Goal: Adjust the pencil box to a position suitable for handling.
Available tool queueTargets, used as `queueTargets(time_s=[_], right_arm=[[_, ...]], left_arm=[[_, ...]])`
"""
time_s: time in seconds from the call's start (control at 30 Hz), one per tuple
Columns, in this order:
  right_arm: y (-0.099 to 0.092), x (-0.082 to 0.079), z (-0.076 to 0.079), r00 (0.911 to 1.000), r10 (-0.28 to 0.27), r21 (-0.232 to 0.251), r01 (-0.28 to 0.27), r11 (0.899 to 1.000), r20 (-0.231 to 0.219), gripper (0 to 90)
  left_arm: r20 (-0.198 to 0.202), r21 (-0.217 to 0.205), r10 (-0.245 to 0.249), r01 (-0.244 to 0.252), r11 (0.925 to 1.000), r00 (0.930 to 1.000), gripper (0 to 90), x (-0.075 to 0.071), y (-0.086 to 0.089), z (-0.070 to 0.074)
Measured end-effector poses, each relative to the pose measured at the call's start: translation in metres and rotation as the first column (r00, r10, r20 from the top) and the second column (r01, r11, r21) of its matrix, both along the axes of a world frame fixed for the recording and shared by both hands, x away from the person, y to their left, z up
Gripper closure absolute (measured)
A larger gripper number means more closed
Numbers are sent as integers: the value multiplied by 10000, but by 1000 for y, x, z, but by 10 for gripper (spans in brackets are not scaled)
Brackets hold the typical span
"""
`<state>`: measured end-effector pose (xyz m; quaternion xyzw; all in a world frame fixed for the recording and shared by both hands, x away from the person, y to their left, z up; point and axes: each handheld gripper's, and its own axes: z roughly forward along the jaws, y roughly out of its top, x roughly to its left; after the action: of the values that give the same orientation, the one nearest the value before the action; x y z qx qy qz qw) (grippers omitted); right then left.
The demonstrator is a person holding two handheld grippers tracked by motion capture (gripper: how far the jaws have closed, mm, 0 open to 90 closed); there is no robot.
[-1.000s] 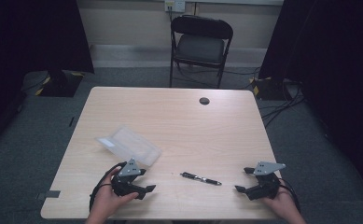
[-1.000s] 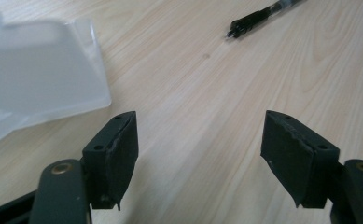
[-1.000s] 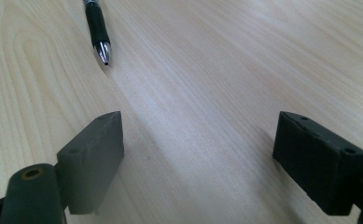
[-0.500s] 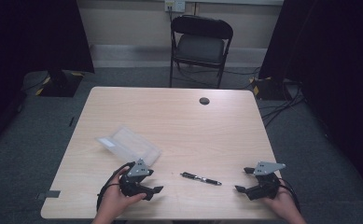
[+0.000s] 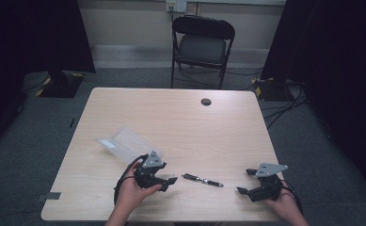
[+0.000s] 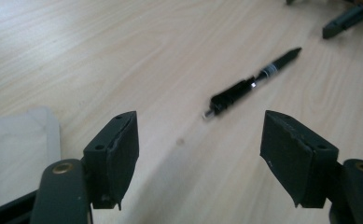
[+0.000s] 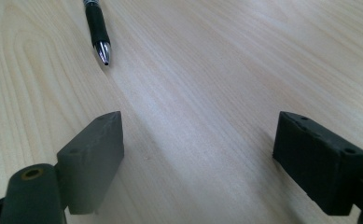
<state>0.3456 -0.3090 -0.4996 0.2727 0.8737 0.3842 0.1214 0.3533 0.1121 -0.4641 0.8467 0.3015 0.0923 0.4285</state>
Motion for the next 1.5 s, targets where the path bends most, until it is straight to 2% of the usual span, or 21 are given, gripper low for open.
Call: queueTargets(time_s=[0.07,0.17,0.23,0.33,0.37,0.4,0.57,0.6,0.83,0.9,0.97,1.03,1.1,1.17,1.2,1.23,1.33,1.37,1.4,1.43,1.5], right_arm=[[0,0,0,10000,6,6,-6,10000,2,155],[0,0,0,10000,0,1,0,10000,2,155],[0,0,0,10000,-1,0,1,10000,0,155],[0,0,0,10000,-1,1,1,10000,0,155],[0,0,0,10000,0,2,0,10000,1,155],[0,0,0,10000,-1,1,1,10000,0,155],[0,0,0,10000,1,-4,-1,10000,8,155],[0,0,0,10000,7,5,-7,10000,1,155],[0,0,0,10000,2,-4,-2,10000,8,155],[0,0,0,10000,2,-6,-2,10000,9,155],[0,0,0,10000,2,-4,-2,10000,9,155],[0,0,0,10000,0,-4,0,10000,7,155],[0,0,0,10000,1,-5,-1,10000,7,154],[0,0,0,10000,1,-5,-1,10000,8,155],[0,0,0,10000,3,-4,-3,10000,7,155],[0,0,0,10000,2,-4,-2,10000,8,155],[0,0,0,10000,3,-4,-3,10000,9,155],[0,0,0,10000,1,-4,-1,10000,9,155],[0,0,0,10000,2,-5,-2,10000,6,154],[0,0,0,10000,1,-4,-1,10000,7,155],[0,0,0,10000,1,-5,-1,10000,10,155]], left_arm=[[112,183,261,-263,9995,9996,285,6,-2,0],[385,169,553,-560,9983,9977,288,13,1,-2],[403,351,888,-902,9953,9952,287,16,3,-2],[332,306,1216,-1226,9920,9920,287,19,7,-4],[387,471,1235,-1252,9910,9916,291,21,9,-4],[391,364,1255,-1269,9912,9913,289,21,9,-6],[337,485,1530,-1545,9868,9877,288,20,10,-8],[361,401,1589,-1603,9863,9866,288,20,10,-10],[454,829,1901,-1934,9776,9807,312,17,15,-15],[338,909,2000,-2023,9751,9792,319,16,15,-16],[447,936,2005,-2039,9745,9787,348,16,19,-19],[229,742,2205,-2216,9723,9751,392,16,21,-21],[117,824,2210,-2212,9717,9752,518,17,25,-20],[88,873,2316,-2315,9689,9728,551,17,25,-20],[36,1130,2382,-2371,9649,9712,613,16,28,-20],[-222,1014,2430,-2396,9656,9698,650,16,30,-21],[-57,1173,2397,-2374,9643,9708,715,15,33,-22],[-149,1183,2488,-2454,9622,9684,745,14,33,-22],[-181,1343,2422,-2377,9620,9700,777,15,36,-21],[-278,1229,2490,-2439,9620,9681,778,14,36,-21],[-301,1231,2450,-2396,9630,9691,780,14,36,-21]])
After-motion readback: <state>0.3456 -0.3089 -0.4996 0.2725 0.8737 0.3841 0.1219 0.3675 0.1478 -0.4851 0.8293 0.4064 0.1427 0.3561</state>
